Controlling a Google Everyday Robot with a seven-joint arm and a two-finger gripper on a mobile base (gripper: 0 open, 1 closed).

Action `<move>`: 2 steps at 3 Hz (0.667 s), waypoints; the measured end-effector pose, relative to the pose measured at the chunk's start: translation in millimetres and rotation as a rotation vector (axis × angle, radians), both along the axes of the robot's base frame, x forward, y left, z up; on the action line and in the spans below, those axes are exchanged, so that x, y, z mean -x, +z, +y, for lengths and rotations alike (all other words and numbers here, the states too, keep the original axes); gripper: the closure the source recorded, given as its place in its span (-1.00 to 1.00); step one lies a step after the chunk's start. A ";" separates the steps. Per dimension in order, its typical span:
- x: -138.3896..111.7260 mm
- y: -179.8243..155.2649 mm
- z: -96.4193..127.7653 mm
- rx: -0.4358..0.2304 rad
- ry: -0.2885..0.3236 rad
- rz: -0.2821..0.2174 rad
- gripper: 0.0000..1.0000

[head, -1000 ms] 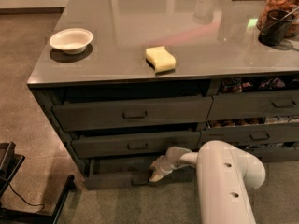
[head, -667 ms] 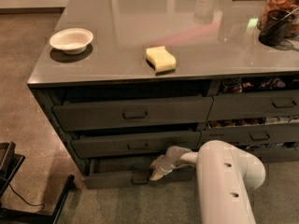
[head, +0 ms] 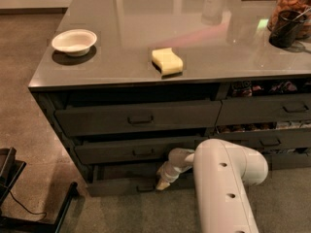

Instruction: Open bottom drawer

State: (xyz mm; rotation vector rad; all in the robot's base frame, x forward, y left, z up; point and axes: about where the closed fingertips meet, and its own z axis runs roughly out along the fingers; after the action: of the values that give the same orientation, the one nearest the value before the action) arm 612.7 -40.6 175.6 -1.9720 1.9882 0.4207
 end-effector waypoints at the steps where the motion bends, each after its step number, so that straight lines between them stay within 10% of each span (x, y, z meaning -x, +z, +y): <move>1: 16.3 4.6 -5.2 0.033 0.000 0.049 -1.00; 2: 34.0 8.0 -11.7 0.052 -0.010 0.097 -1.00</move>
Offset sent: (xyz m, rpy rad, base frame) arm -0.0536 -0.0223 0.0169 -0.0776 0.1537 -0.0274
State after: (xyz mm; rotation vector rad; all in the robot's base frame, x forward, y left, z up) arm 578.7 -52.3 183.6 -2.0075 2.0871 0.4752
